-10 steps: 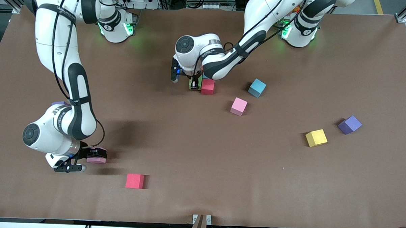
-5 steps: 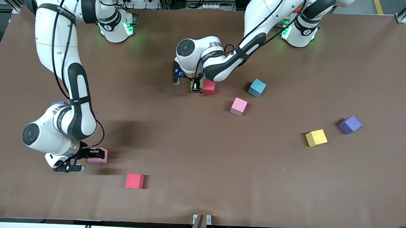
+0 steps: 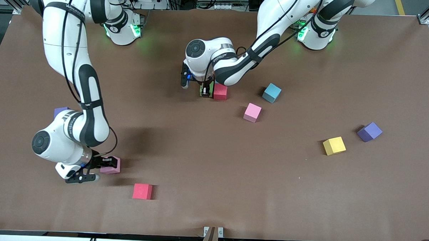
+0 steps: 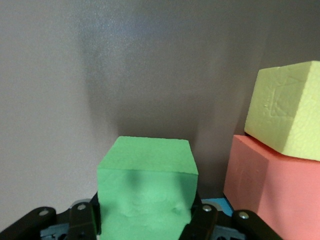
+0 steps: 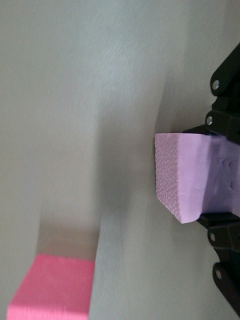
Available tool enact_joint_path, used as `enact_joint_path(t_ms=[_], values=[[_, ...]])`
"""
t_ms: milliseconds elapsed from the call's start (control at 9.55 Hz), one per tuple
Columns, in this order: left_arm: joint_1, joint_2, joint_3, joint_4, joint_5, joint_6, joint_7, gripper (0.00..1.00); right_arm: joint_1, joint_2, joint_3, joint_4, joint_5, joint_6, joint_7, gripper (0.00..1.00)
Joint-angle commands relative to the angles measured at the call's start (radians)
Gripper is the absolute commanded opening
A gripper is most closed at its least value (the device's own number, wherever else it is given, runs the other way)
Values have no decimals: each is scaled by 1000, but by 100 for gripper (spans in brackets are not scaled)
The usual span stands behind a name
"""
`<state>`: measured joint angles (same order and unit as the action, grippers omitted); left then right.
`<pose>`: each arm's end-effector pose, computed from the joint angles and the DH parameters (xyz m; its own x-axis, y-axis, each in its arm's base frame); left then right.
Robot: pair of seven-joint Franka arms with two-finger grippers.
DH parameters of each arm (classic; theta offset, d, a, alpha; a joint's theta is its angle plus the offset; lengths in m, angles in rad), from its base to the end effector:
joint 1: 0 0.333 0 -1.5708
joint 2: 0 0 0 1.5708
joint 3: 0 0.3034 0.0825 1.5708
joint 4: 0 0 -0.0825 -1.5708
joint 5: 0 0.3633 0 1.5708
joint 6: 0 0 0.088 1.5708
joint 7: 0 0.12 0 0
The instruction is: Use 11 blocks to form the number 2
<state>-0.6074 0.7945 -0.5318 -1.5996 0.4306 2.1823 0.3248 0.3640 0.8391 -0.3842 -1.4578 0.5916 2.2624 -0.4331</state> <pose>0.3291 -0.5707 0.1942 -0.0445 -0.9973 -0.0590 -0.9970 0.0406 0.0661 0.6988 0.0533 0.2023 0.9834 0.1537 0.0963 0.1674 -0.9734 -0.1561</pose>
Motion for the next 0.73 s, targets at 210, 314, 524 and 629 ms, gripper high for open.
enact_joint_path(t_ms=[210,314,524,629], values=[[-11,23,7,17,63,14,-1,0,18,-73,24,-10,4,-120,-44,33],[-9,23,7,15,63,14,-3,0,24,-87,24,-10,2,-156,-46,33],[-9,26,7,15,63,14,-7,0,38,-106,24,-12,-18,-191,-44,33],[-8,26,7,15,65,14,-9,0,38,-107,24,-12,-25,-202,-44,33]])
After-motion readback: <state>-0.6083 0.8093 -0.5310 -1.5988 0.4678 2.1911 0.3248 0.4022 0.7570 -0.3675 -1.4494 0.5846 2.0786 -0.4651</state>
